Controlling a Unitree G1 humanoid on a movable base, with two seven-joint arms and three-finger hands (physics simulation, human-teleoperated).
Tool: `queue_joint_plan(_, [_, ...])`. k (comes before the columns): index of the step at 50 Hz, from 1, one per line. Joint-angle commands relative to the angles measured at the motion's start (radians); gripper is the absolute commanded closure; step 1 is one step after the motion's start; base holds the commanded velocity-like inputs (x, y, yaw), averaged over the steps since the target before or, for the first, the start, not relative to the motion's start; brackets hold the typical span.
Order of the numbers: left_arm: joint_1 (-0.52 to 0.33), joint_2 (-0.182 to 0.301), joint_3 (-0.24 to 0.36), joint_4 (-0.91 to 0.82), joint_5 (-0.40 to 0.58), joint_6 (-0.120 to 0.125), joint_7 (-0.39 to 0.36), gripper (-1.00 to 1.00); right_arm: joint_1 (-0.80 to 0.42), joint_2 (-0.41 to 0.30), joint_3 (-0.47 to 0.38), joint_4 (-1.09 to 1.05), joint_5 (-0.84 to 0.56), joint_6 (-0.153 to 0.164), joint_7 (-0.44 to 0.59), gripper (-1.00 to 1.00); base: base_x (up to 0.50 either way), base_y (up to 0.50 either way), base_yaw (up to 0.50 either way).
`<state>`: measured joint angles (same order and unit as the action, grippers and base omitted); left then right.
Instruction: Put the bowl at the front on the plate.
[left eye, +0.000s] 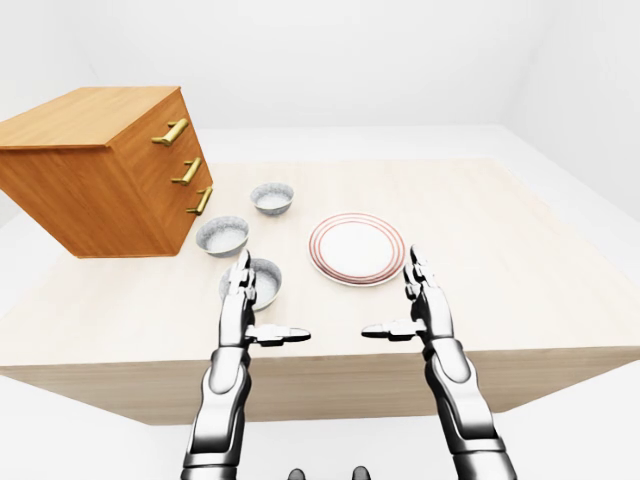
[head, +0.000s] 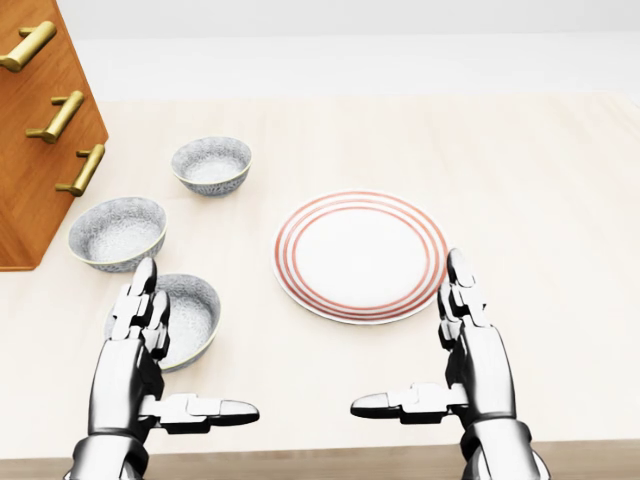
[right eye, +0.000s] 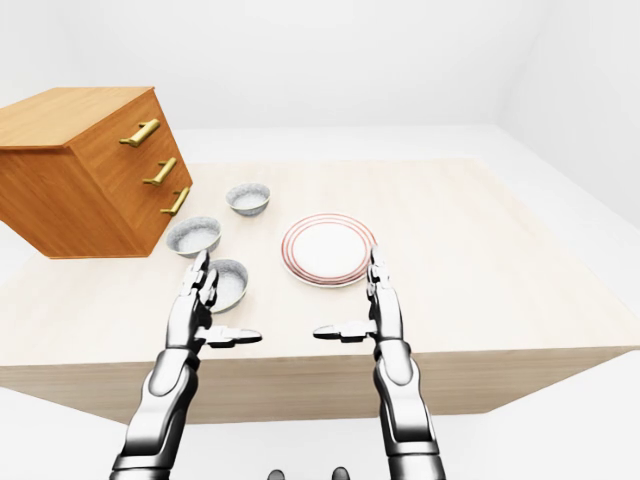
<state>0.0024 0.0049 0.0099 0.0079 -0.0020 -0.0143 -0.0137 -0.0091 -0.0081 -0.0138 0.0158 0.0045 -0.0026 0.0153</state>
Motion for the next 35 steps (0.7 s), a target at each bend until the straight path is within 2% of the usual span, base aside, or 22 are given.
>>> queue_joint_plan(1, [-0.003,0.009,0.024,0.004,-0.018,0.000,-0.017,-1.00,-0.008,-0.011,-0.020,0.011,0.002,0.005,0.019,-1.00,0.00,0.00,0.00])
queue_joint_plan(2, [0.005,0.009,0.020,-0.003,-0.014,0.002,-0.018,-1.00,-0.007,-0.010,-0.019,0.007,0.001,0.007,0.017,-1.00,0.00,0.00,0.00])
queue_joint_plan(4, [0.028,0.007,0.018,-0.034,-0.001,-0.035,-0.008,-1.00,-0.003,-0.009,-0.013,-0.008,-0.010,0.016,0.011,-1.00,0.00,0.00,0.00])
queue_joint_plan(5, [0.033,0.009,0.016,-0.039,-0.001,-0.032,-0.014,-1.00,-0.008,-0.012,-0.015,0.013,-0.012,0.001,0.014,-1.00,0.00,0.00,0.00])
queue_joint_plan(6, [0.038,0.010,0.015,-0.041,0.001,-0.035,-0.017,-1.00,-0.010,-0.011,-0.014,0.007,-0.013,0.011,0.013,-1.00,0.00,0.00,0.00])
queue_joint_plan(7, [0.038,0.009,0.021,-0.016,-0.005,-0.070,-0.019,-1.00,-0.011,-0.012,-0.017,0.015,-0.012,0.004,0.015,-1.00,0.00,0.00,0.00])
queue_joint_plan(8, [0.054,0.010,0.020,-0.069,-0.015,-0.032,-0.029,-1.00,-0.009,-0.011,-0.017,0.004,-0.012,0.011,0.013,-1.00,0.00,0.00,0.00])
queue_joint_plan(11, [0.071,0.007,0.026,-0.105,-0.019,-0.017,-0.027,-1.00,-0.010,-0.011,-0.017,0.001,-0.011,0.017,0.014,-1.00,0.00,0.00,0.00])
queue_joint_plan(15, [0.083,0.003,0.042,-0.142,-0.035,0.006,-0.007,-1.00,-0.020,-0.015,-0.022,0.033,-0.012,-0.003,0.015,-1.00,0.00,0.00,0.00])
queue_joint_plan(16, [0.104,0.003,0.047,-0.176,-0.027,0.023,0.009,-1.00,-0.016,-0.013,-0.020,0.022,-0.016,0.004,0.012,-1.00,0.00,0.00,0.00])
queue_joint_plan(19, [0.153,-0.002,0.065,-0.255,-0.038,0.035,0.022,-1.00,-0.015,-0.014,-0.022,0.023,-0.018,0.004,0.009,-1.00,0.00,0.00,0.00])
queue_joint_plan(20, [0.162,-0.004,0.077,-0.269,-0.046,0.033,0.027,-1.00,-0.014,-0.013,-0.020,0.016,-0.021,0.009,0.006,-1.00,0.00,0.00,0.00])
queue_joint_plan(22, [0.146,-0.010,0.111,-0.247,-0.003,-0.019,0.103,-1.00,-0.011,-0.014,-0.014,0.009,-0.025,0.004,0.017,-1.00,0.00,0.00,0.00])
queue_joint_plan(23, [0.144,-0.011,0.136,-0.266,-0.041,0.022,0.111,-1.00,-0.015,-0.013,-0.016,0.021,-0.027,0.004,0.012,-1.00,0.00,0.00,0.00])
queue_joint_plan(25, [0.150,-0.010,0.153,-0.276,-0.015,0.009,0.149,-1.00,-0.018,-0.014,-0.022,0.035,-0.022,-0.006,0.013,-1.00,0.00,0.00,0.00])
queue_joint_plan(26, [0.162,-0.016,0.173,-0.299,-0.039,0.019,0.159,-1.00,-0.016,-0.014,-0.021,0.030,-0.025,-0.005,0.010,-1.00,0.00,0.00,0.00])
queue_joint_plan(27, [0.165,-0.019,0.181,-0.297,-0.033,0.008,0.177,-1.00,-0.016,-0.014,-0.021,0.030,-0.026,-0.004,0.009,-1.00,0.00,0.00,0.00])
queue_joint_plan(29, [0.176,-0.031,0.206,-0.295,-0.040,-0.051,0.214,-1.00,-0.015,-0.014,-0.021,0.026,-0.030,0.002,0.002,-1.00,0.00,0.00,0.00])
queue_joint_plan(31, [0.178,-0.039,0.223,-0.290,-0.021,-0.068,0.269,-1.00,-0.013,-0.013,-0.019,0.021,-0.031,0.005,0.003,-1.00,0.00,0.00,0.00])
queue_joint_plan(32, [0.191,-0.041,0.247,-0.301,-0.049,-0.060,0.282,-1.00,-0.011,-0.012,-0.017,0.014,-0.035,0.011,-0.001,-1.00,0.00,0.00,0.00])
queue_joint_plan(34, [0.201,-0.042,0.267,-0.313,-0.052,-0.018,0.307,-1.00,-0.011,-0.013,-0.018,0.018,-0.032,0.007,0.002,-1.00,0.00,0.00,0.00])
queue_joint_plan(35, [0.203,-0.044,0.277,-0.313,-0.054,-0.015,0.316,-1.00,-0.011,-0.013,-0.018,0.015,-0.034,0.011,0.001,-1.00,0.00,0.00,0.00])
